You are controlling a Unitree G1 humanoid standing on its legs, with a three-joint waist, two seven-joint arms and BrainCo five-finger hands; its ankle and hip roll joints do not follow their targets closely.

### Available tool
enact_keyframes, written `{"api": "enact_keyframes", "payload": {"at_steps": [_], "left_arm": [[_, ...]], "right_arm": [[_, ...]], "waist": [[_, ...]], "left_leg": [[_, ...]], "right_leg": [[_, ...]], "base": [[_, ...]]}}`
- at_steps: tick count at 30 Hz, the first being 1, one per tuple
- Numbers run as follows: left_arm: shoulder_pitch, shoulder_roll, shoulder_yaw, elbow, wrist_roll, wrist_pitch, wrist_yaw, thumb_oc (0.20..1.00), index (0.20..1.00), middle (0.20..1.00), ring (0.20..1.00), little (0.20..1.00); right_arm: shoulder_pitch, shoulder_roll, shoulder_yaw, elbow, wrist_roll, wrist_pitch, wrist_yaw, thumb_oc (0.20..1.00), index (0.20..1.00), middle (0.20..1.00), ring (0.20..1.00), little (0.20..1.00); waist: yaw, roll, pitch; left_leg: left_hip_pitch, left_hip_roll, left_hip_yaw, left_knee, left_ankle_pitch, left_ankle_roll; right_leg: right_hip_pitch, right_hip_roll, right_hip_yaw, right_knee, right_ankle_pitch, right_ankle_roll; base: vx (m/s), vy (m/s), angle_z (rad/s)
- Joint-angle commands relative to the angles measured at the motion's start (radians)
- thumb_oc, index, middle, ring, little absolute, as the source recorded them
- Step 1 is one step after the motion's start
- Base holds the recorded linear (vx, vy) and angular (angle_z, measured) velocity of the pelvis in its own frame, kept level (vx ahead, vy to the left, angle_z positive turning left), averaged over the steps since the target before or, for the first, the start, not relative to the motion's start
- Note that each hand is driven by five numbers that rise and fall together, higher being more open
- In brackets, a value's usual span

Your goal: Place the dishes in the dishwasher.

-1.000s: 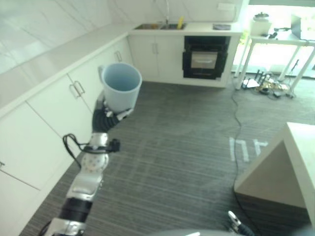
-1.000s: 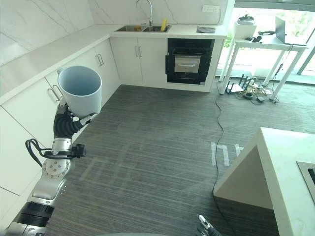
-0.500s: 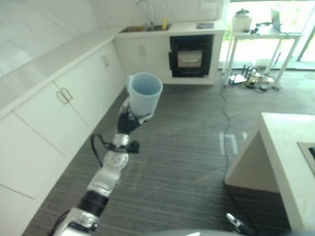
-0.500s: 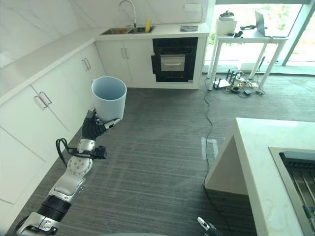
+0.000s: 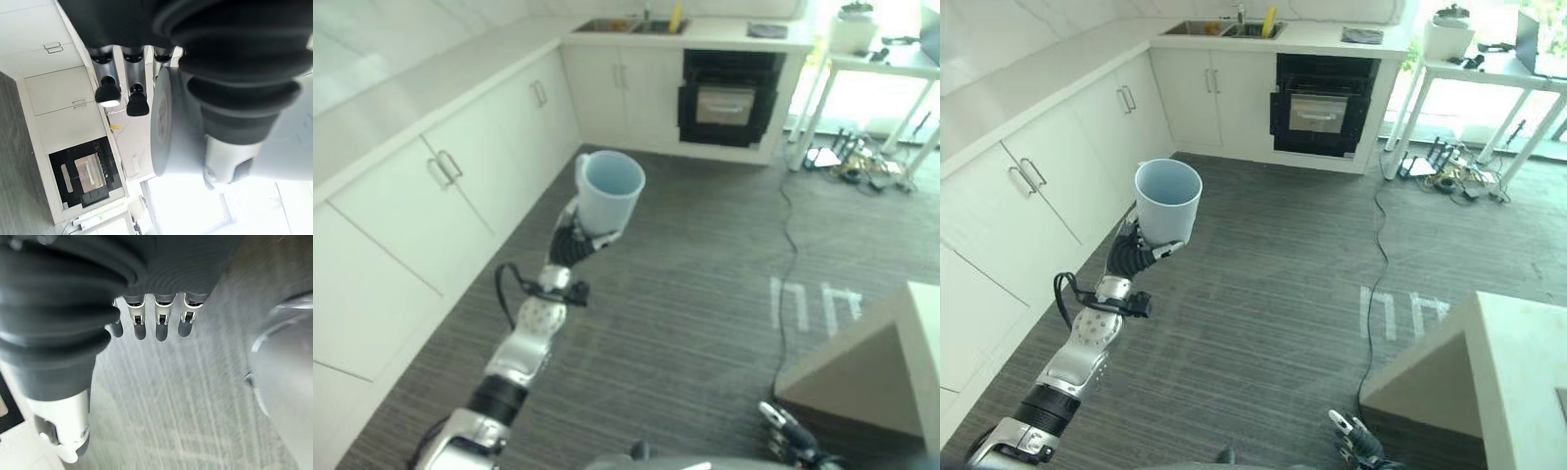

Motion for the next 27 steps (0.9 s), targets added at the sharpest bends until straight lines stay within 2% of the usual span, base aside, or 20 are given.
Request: {"api": "enact_keyframes", "payload": {"at_steps": [1, 2, 3, 4, 6, 7, 9, 11, 14, 16, 17, 19, 20, 21, 22, 23, 24, 25, 26, 27], "left_arm": [[-0.053, 0.028, 0.037, -0.010, -0.009, -0.051, 0.017, 0.200, 0.200, 0.200, 0.200, 0.200], [-0.052, 0.029, 0.035, -0.008, -0.008, -0.055, 0.016, 0.200, 0.200, 0.200, 0.200, 0.200], [-0.046, 0.029, 0.033, -0.011, -0.006, -0.063, 0.012, 0.200, 0.200, 0.200, 0.200, 0.200], [-0.040, 0.030, 0.033, -0.028, -0.002, -0.058, 0.004, 0.200, 0.200, 0.200, 0.200, 0.200], [-0.034, 0.030, 0.038, -0.048, 0.001, -0.048, -0.007, 0.200, 0.200, 0.200, 0.200, 0.200], [-0.040, 0.030, 0.039, -0.051, 0.002, -0.044, -0.008, 0.200, 0.200, 0.200, 0.200, 0.200], [-0.050, 0.028, 0.032, -0.064, 0.005, -0.033, -0.019, 0.200, 0.200, 0.200, 0.200, 0.200], [-0.035, 0.026, 0.028, -0.083, 0.012, -0.031, -0.036, 0.200, 0.200, 0.200, 0.200, 0.200], [0.008, 0.014, 0.026, -0.112, 0.031, -0.025, -0.038, 0.200, 0.200, 0.200, 0.200, 0.200], [0.014, 0.007, 0.022, -0.124, 0.048, -0.006, -0.021, 0.200, 0.200, 0.200, 0.200, 0.200], [0.012, 0.010, 0.023, -0.125, 0.053, -0.001, -0.014, 0.200, 0.200, 0.200, 0.200, 0.200], [0.013, 0.014, 0.027, -0.126, 0.047, 0.004, -0.005, 0.200, 0.200, 0.200, 0.200, 0.200], [0.015, 0.018, 0.032, -0.129, 0.037, 0.005, -0.001, 0.200, 0.200, 0.200, 0.200, 0.200], [0.024, 0.024, 0.040, -0.140, 0.026, 0.004, -0.005, 0.200, 0.200, 0.200, 0.200, 0.200], [0.036, 0.027, 0.048, -0.151, 0.017, 0.003, -0.016, 0.200, 0.200, 0.200, 0.200, 0.200], [0.045, 0.029, 0.054, -0.154, 0.013, -0.004, -0.026, 0.200, 0.200, 0.200, 0.200, 0.200], [0.060, 0.034, 0.062, -0.145, 0.002, -0.024, -0.038, 0.200, 0.200, 0.200, 0.200, 0.200], [0.074, 0.044, 0.068, -0.142, -0.005, -0.038, -0.037, 0.200, 0.200, 0.200, 0.200, 0.200], [0.085, 0.053, 0.072, -0.142, -0.012, -0.052, -0.040, 0.200, 0.200, 0.200, 0.200, 0.200], [0.095, 0.063, 0.076, -0.149, -0.020, -0.059, -0.046, 0.200, 0.200, 0.200, 0.200, 0.200]], "right_arm": [[-0.001, 0.006, 0.022, -0.011, 0.015, -0.031, 0.005, 1.000, 1.000, 1.000, 1.000, 1.000], [-0.004, 0.007, 0.026, -0.010, 0.022, -0.036, 0.009, 1.000, 1.000, 1.000, 1.000, 1.000], [-0.006, 0.007, 0.026, -0.014, 0.032, -0.040, 0.013, 1.000, 1.000, 1.000, 1.000, 1.000], [-0.006, 0.001, 0.025, -0.031, 0.040, -0.036, 0.015, 1.000, 1.000, 1.000, 1.000, 1.000], [-0.003, -0.008, 0.025, -0.053, 0.050, -0.034, 0.017, 1.000, 1.000, 1.000, 1.000, 1.000], [-0.006, -0.014, 0.021, -0.055, 0.056, -0.040, 0.029, 1.000, 1.000, 1.000, 1.000, 1.000], [-0.006, -0.016, 0.005, -0.052, 0.065, -0.055, 0.046, 1.000, 1.000, 1.000, 1.000, 1.000], [-0.003, -0.010, -0.010, -0.057, 0.061, -0.058, 0.044, 1.000, 1.000, 1.000, 1.000, 1.000], [-0.004, -0.010, -0.007, -0.067, 0.069, -0.052, 0.025, 1.000, 1.000, 1.000, 1.000, 1.000], [-0.008, -0.010, 0.012, -0.070, 0.067, -0.056, 0.015, 1.000, 1.000, 1.000, 1.000, 1.000], [-0.009, -0.013, 0.019, -0.073, 0.057, -0.053, 0.016, 1.000, 1.000, 1.000, 1.000, 1.000], [-0.010, -0.021, 0.033, -0.073, 0.050, -0.053, 0.020, 1.000, 1.000, 1.000, 1.000, 1.000], [-0.012, -0.028, 0.040, -0.070, 0.047, -0.056, 0.023, 1.000, 1.000, 1.000, 1.000, 1.000], [-0.015, -0.041, 0.040, -0.068, 0.045, -0.059, 0.029, 1.000, 1.000, 1.000, 1.000, 1.000], [-0.019, -0.055, 0.036, -0.065, 0.053, -0.061, 0.037, 1.000, 1.000, 1.000, 1.000, 1.000], [-0.019, -0.060, 0.034, -0.068, 0.062, -0.062, 0.038, 1.000, 1.000, 1.000, 1.000, 1.000], [-0.019, -0.067, 0.031, -0.069, 0.067, -0.067, 0.043, 1.000, 1.000, 1.000, 1.000, 1.000], [-0.033, -0.069, 0.031, -0.056, 0.056, -0.066, 0.055, 1.000, 1.000, 1.000, 1.000, 1.000], [-0.052, -0.062, 0.029, -0.036, 0.046, -0.066, 0.056, 1.000, 1.000, 1.000, 1.000, 1.000], [-0.072, -0.057, 0.031, -0.013, 0.040, -0.064, 0.055, 1.000, 1.000, 1.000, 1.000, 1.000]], "waist": [[0.001, 0.019, -0.041], [0.000, 0.017, -0.037], [-0.008, 0.011, -0.030], [-0.021, 0.000, -0.020], [-0.038, -0.011, -0.008], [-0.058, -0.027, 0.002], [-0.081, -0.038, 0.012], [-0.088, -0.038, 0.010], [-0.098, -0.030, -0.018], [-0.110, -0.007, -0.038], [-0.112, 0.001, -0.044], [-0.110, 0.008, -0.055], [-0.106, 0.005, -0.060], [-0.092, -0.012, -0.054], [-0.079, -0.026, -0.043], [-0.072, -0.034, -0.037], [-0.056, -0.036, -0.023], [-0.033, -0.025, -0.005], [-0.020, -0.019, -0.002], [0.005, -0.013, 0.002]], "left_leg": [[-0.072, 0.072, 0.070, 0.015, 0.033, -0.064], [-0.064, 0.070, 0.074, 0.015, 0.027, -0.063], [-0.054, 0.064, 0.074, 0.015, 0.020, -0.062], [-0.035, 0.053, 0.067, 0.014, 0.006, -0.062], [-0.001, 0.046, 0.062, 0.012, -0.022, -0.064], [0.035, 0.031, 0.049, 0.014, -0.066, -0.059], [0.077, 0.022, 0.016, 0.038, -0.135, -0.055], [0.119, 0.024, 0.002, 0.054, -0.181, -0.058], [0.162, 0.034, 0.001, 0.089, -0.215, -0.067], [0.151, 0.066, 0.013, 0.197, -0.149, -0.100], [0.138, 0.080, 0.016, 0.262, -0.091, -0.124], [0.118, 0.102, 0.023, 0.374, -0.018, -0.157], [0.096, 0.116, 0.033, 0.475, 0.033, -0.175], [0.017, 0.114, 0.041, 0.662, 0.084, -0.188], [-0.093, 0.130, 0.046, 0.847, 0.104, -0.194], [-0.160, 0.142, 0.047, 0.899, 0.109, -0.188], [-0.265, 0.147, 0.040, 0.934, 0.088, -0.163], [-0.333, 0.128, 0.029, 0.830, 0.079, -0.148], [-0.325, 0.134, 0.036, 0.642, 0.073, -0.142], [-0.323, 0.107, 0.000, 0.425, 0.081, -0.137]], "right_leg": [[0.016, -0.029, -0.019, -0.118, 0.340, 0.033], [-0.001, -0.014, -0.022, -0.121, 0.331, 0.031], [-0.027, 0.027, -0.023, -0.153, 0.323, 0.029], [-0.050, 0.061, -0.026, -0.244, 0.318, 0.023], [-0.074, 0.060, -0.043, -0.396, 0.324, 0.017], [-0.114, 0.048, -0.030, -0.541, 0.374, 0.027], [-0.151, 0.032, 0.000, -0.689, 0.437, 0.050], [-0.161, 0.027, -0.006, -0.746, 0.457, 0.056], [-0.124, 0.055, 0.008, -0.709, 0.416, 0.026], [-0.095, 0.104, 0.027, -0.665, 0.342, -0.031], [-0.080, 0.122, 0.031, -0.662, 0.324, -0.050], [-0.056, 0.143, 0.027, -0.668, 0.300, -0.078], [-0.039, 0.148, 0.020, -0.671, 0.284, -0.096], [-0.003, 0.145, 0.029, -0.674, 0.263, -0.121], [0.029, 0.145, 0.039, -0.673, 0.247, -0.145], [0.049, 0.145, 0.048, -0.675, 0.238, -0.157], [0.082, 0.155, 0.077, -0.673, 0.224, -0.166], [0.127, 0.178, 0.127, -0.678, 0.200, -0.170], [0.156, 0.190, 0.163, -0.690, 0.180, -0.158], [0.185, 0.202, 0.204, -0.706, 0.171, -0.138]], "base": [[0.27, 0.226, 0.24], [0.26, 0.103, 0.16], [0.29, 0.002, 0.14], [0.32, -0.048, -0.04], [0.35, -0.123, -0.04], [0.37, -0.167, 0.14], [0.46, -0.213, 0.31], [0.53, -0.237, 0.60], [0.53, -0.282, 0.47], [0.53, -0.332, 0.12], [0.42, -0.316, -0.37], [0.33, -0.304, -0.48], [0.39, -0.387, -0.17], [0.41, -0.419, -0.05], [0.36, -0.364, -0.52], [0.31, -0.250, -0.67], [0.38, -0.111, -0.44], [0.50, 0.025, -0.73], [0.60, 0.170, -1.06], [0.47, 0.183, -1.58]]}}
